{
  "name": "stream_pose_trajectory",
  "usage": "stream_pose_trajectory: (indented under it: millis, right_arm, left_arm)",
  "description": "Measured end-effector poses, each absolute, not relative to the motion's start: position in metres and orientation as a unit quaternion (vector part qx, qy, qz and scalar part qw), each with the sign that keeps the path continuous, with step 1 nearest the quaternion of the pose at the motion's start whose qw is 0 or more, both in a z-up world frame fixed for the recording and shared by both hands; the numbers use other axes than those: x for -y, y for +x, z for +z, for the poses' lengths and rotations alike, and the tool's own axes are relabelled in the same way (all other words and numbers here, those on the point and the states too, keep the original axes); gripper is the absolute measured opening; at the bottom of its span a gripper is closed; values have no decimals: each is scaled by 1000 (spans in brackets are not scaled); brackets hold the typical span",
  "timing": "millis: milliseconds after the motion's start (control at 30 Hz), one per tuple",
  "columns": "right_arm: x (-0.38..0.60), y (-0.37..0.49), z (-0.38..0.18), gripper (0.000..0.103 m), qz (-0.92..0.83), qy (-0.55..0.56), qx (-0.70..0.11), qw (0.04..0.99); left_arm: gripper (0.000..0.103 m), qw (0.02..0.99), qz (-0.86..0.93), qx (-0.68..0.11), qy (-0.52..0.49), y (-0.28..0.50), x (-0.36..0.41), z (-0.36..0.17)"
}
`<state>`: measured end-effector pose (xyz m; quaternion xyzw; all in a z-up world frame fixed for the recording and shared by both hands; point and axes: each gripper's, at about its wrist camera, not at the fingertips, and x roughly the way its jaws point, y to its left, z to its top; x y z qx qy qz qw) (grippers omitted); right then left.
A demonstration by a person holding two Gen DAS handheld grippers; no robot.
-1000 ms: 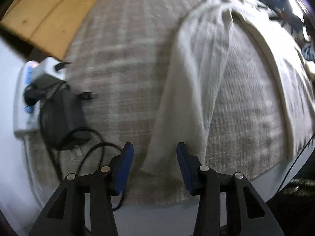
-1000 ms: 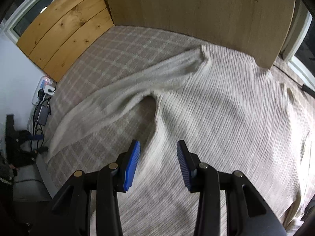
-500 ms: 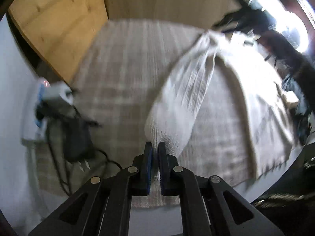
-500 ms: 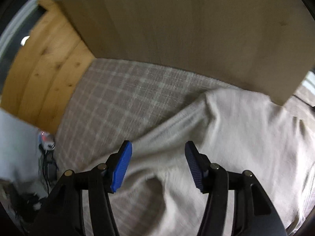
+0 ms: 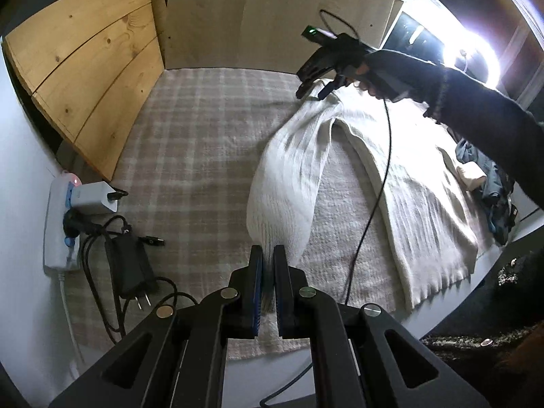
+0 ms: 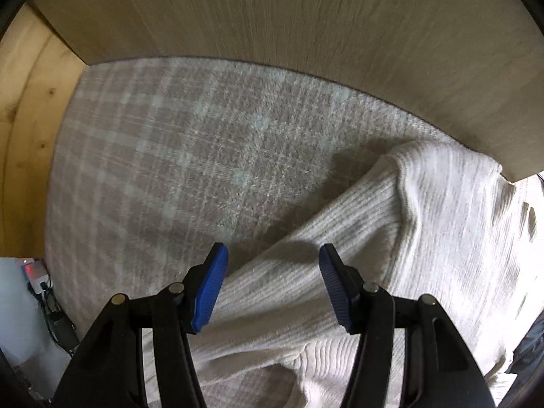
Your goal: Fold clothes
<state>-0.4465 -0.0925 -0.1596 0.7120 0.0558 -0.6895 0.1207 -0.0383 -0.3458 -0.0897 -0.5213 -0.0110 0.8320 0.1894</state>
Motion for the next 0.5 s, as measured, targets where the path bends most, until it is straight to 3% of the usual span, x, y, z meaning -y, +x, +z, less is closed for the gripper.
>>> stream_pose_trajectory:
  millis: [200,233,300,333,500]
  right_arm:
    - [111,-438,-164,52,-698,696,-123,115]
    - [112,-435,-163,49,-702,690,-133,118]
    - [110,-435,-159,12,-709,681,-140,117]
    - [104,-436,-157,6,-712,680,-129,119]
    - [66,-441,-143,5,-714,682,-47,153]
  left_arm:
    - [5,208,832,6,-513,-31,336,-83]
    - [5,210,833,5,-512,-30,334,-82]
    - [5,213,834,3,-509,-27,329,-81]
    - [5,213,835,2,-508,-26,326,-81]
    - [5,220,836,-10,-503,-12,298,-76]
